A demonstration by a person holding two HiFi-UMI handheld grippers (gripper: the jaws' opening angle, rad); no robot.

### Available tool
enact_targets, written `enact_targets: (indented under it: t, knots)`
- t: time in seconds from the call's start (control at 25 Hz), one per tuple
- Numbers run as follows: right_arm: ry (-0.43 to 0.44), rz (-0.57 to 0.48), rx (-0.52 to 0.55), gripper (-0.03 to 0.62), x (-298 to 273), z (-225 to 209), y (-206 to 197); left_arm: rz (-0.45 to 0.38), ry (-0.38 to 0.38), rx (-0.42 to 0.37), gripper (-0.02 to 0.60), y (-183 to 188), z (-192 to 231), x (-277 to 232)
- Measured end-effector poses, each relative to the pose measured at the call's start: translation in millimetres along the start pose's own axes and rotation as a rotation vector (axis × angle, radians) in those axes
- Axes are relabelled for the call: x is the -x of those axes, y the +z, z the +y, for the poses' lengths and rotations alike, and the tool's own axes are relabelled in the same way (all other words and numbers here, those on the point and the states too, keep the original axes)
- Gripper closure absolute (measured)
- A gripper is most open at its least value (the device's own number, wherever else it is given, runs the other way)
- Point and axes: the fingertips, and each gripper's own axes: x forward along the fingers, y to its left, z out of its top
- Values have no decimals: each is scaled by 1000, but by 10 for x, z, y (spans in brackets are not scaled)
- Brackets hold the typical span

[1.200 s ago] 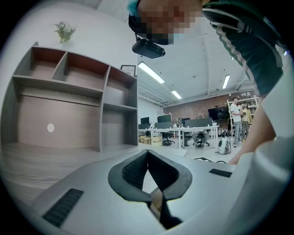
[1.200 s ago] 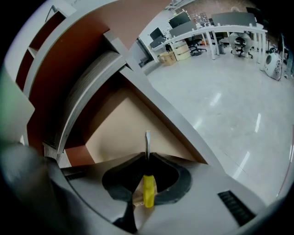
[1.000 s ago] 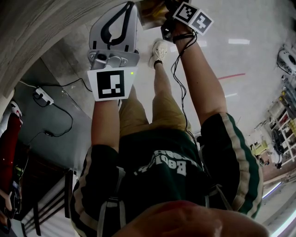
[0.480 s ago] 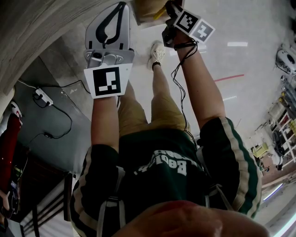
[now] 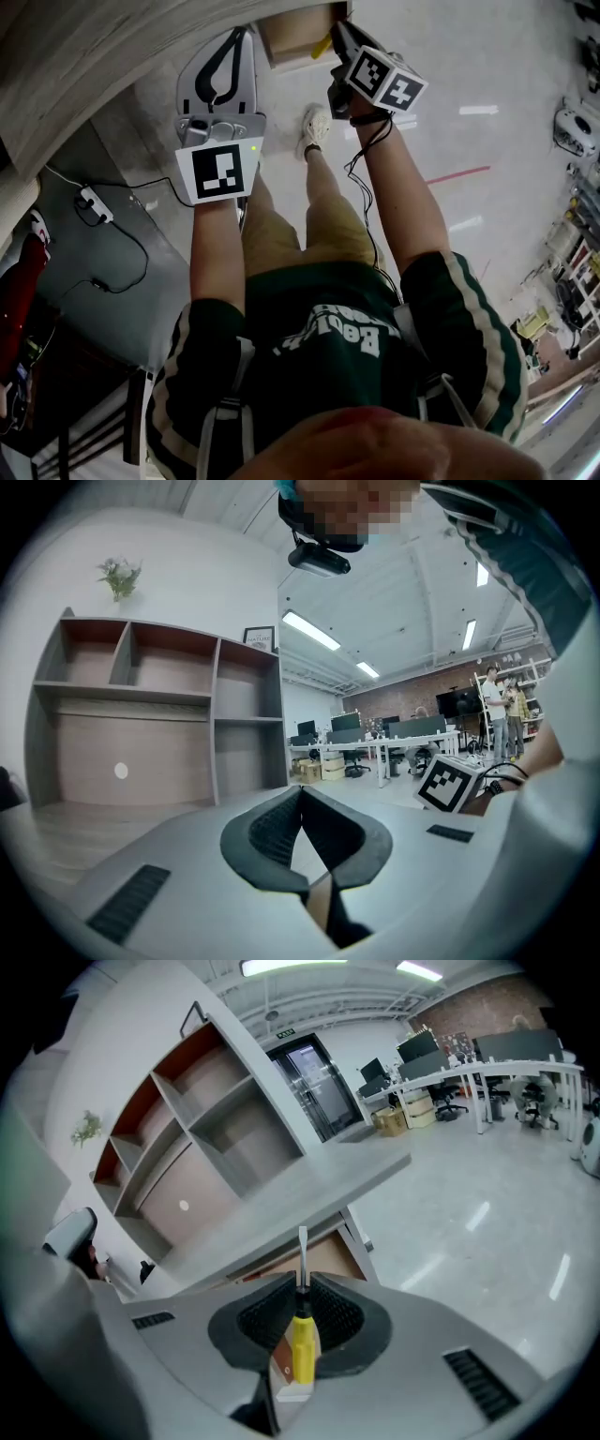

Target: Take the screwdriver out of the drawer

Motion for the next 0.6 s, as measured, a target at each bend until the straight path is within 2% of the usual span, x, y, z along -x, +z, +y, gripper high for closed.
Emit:
enact_targets:
  t: [0.24,0.44,0.6]
  knots:
    - [52,-29,82,530,406,276,332,10,46,-9,563,335,-73,126]
    - [95,-42,249,530,894,542,574,20,81,-68,563,750,-181,208]
    - [119,-96,344,530,1356,687,872,30,112,-91,563,1156,-359,277]
